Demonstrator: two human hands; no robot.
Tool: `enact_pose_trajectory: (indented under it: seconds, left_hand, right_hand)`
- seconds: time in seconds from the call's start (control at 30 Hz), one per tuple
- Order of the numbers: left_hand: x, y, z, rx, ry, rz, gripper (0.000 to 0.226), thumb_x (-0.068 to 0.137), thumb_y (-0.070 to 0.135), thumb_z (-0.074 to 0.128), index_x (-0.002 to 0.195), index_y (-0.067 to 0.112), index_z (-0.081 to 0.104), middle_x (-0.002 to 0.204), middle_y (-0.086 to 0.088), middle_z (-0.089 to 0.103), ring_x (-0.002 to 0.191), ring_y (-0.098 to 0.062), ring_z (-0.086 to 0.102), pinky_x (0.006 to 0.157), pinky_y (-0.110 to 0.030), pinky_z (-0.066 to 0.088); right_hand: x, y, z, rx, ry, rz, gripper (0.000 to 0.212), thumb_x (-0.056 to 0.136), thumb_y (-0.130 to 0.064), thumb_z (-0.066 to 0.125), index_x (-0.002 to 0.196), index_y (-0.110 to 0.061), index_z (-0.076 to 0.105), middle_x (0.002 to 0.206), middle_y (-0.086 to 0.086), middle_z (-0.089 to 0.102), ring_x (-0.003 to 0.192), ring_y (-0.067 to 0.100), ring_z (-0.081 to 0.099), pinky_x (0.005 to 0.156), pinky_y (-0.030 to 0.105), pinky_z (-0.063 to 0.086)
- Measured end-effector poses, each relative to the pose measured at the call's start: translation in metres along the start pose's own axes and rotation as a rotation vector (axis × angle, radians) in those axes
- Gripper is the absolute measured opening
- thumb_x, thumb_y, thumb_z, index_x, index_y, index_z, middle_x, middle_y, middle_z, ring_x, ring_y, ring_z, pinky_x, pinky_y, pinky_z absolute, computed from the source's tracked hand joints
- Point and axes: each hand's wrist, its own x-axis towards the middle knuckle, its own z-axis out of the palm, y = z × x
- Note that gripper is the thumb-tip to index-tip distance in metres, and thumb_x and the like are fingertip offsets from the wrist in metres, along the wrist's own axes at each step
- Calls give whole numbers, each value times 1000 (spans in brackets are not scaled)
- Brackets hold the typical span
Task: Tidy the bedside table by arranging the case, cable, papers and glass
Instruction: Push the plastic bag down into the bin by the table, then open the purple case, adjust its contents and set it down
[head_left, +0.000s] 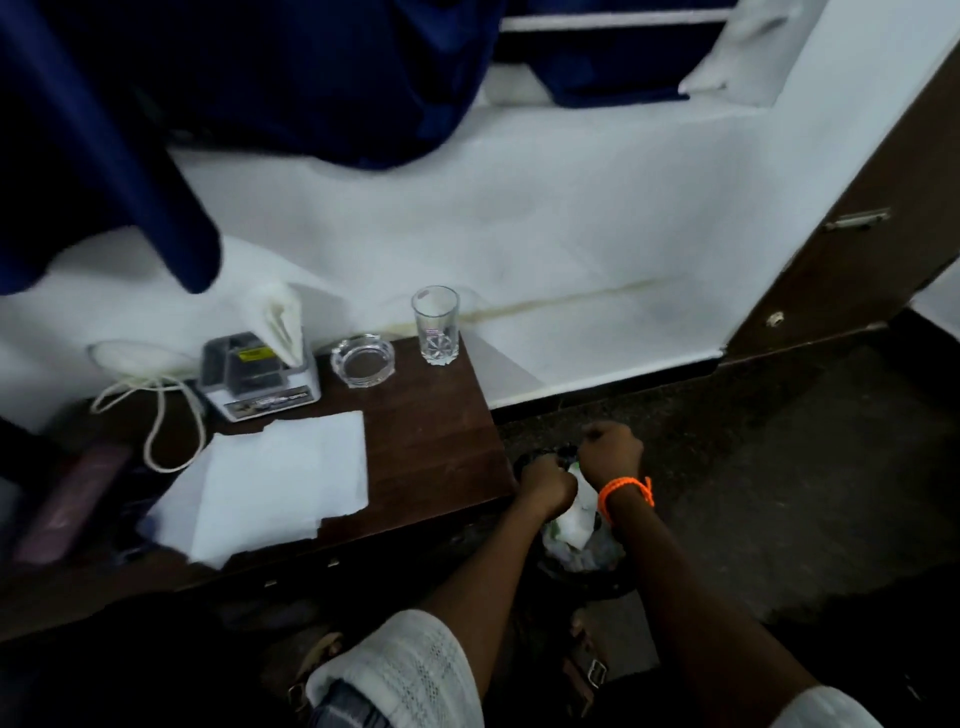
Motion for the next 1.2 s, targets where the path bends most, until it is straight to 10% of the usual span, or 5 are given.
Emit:
enact_pose_trajectory:
  seconds: [0.2, 0.63, 1.2]
  left_hand:
    - [-53, -3, -76, -78, 115, 56, 26, 91, 11, 54, 102, 7, 78, 109, -20, 76, 96, -28, 71, 70, -24, 44]
    - [-148, -117, -234, -235, 571, -67, 42, 95, 8, 54, 135, 9, 66, 144, -10, 61, 136, -27, 53, 115, -33, 40]
    - [-200, -266, -386, -117, 985, -137, 25, 87, 10, 65, 109, 8, 78, 111, -19, 76, 108, -34, 71, 94, -39, 55]
  right_hand:
    - [-42, -69, 16, 99, -19, -127, 29, 79, 1, 64, 104, -1, 77, 110, 21, 74, 110, 36, 67, 97, 31, 48]
    - [-156, -195, 121, 96, -270, -476, 27, 79, 2, 65, 100, -4, 79, 109, 14, 76, 108, 30, 70, 97, 31, 49]
    - [-264, -317, 282, 24, -480, -832, 22, 74, 3, 66, 89, -5, 80, 95, 14, 78, 93, 32, 72, 77, 29, 50]
